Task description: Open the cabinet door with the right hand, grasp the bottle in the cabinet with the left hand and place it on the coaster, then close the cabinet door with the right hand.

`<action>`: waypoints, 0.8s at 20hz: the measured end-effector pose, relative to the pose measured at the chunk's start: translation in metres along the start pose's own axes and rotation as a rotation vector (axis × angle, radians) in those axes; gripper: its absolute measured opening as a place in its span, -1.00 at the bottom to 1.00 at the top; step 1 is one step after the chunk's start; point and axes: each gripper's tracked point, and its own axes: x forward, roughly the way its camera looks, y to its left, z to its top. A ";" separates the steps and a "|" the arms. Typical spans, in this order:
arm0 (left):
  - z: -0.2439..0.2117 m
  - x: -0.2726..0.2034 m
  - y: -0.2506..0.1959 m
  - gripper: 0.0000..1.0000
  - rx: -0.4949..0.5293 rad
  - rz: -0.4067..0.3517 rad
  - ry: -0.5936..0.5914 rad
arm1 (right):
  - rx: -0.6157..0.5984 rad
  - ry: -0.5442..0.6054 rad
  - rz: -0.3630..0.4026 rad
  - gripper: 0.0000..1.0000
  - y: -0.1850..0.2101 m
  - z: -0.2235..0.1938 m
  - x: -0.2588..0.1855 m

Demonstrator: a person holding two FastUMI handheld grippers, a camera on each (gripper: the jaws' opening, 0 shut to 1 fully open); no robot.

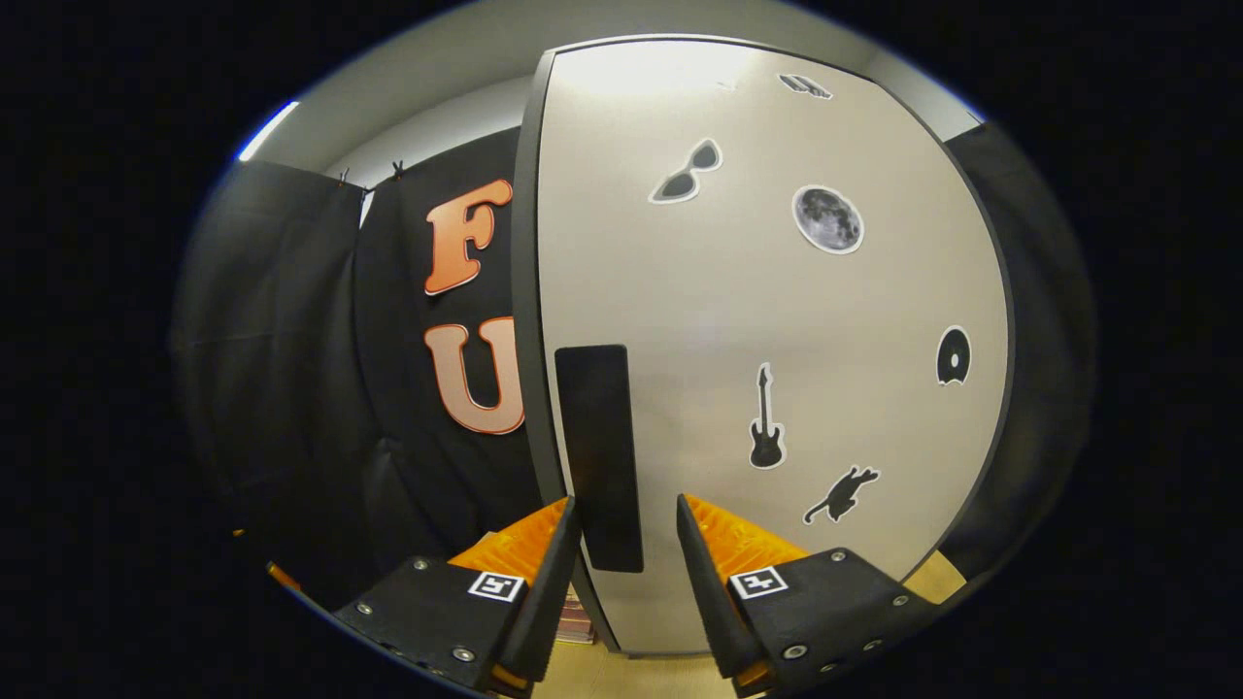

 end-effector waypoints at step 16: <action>-0.016 0.022 -0.021 0.95 -0.048 -0.076 0.039 | 0.023 0.071 -0.084 -0.56 -0.003 -0.002 0.008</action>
